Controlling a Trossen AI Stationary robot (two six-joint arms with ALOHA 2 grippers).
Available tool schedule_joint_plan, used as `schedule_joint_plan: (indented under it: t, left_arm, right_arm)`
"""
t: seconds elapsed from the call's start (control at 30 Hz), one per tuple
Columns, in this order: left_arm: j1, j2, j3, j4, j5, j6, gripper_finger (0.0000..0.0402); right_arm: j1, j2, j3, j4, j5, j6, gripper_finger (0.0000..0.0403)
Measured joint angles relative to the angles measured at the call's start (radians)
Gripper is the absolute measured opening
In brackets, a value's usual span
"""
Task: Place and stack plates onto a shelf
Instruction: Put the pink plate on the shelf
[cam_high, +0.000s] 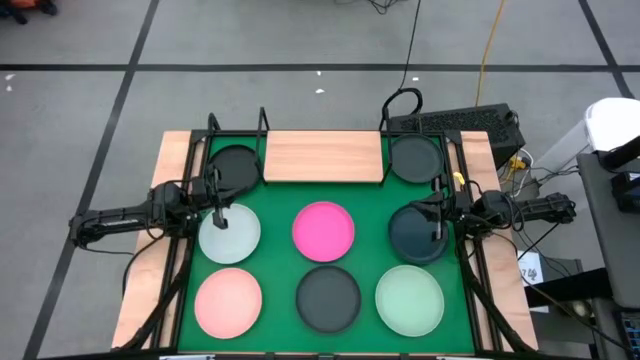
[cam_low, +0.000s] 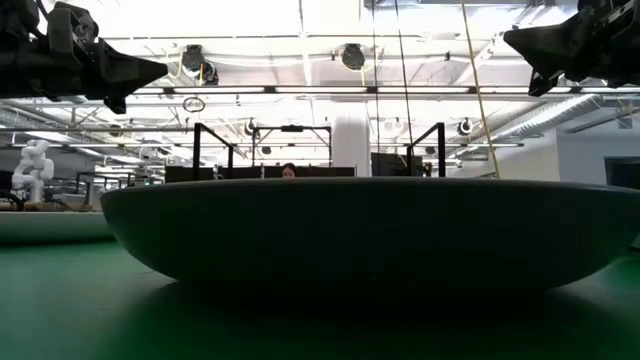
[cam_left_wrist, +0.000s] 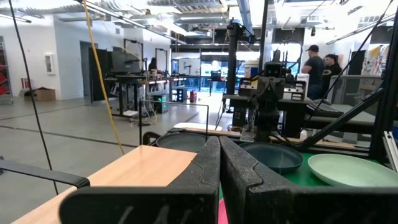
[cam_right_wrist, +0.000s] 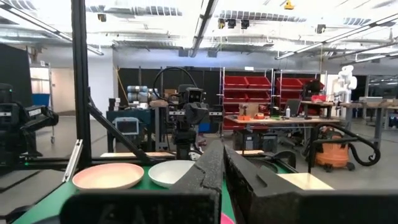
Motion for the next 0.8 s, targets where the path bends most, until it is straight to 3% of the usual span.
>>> schedule_joint_plan:
  t: [0.2, 0.8]
  left_arm:
    - [0.0, 0.0, 0.0, 0.0, 0.0, 0.0, 0.0001]
    - [0.0, 0.0, 0.0, 0.0, 0.0, 0.0, 0.0001]
  right_arm:
    - [0.0, 0.042, 0.048, -0.068, 0.002, -0.02, 0.0]
    - [0.0, 0.331, 0.093, -0.003, 0.055, -0.042, 0.0]
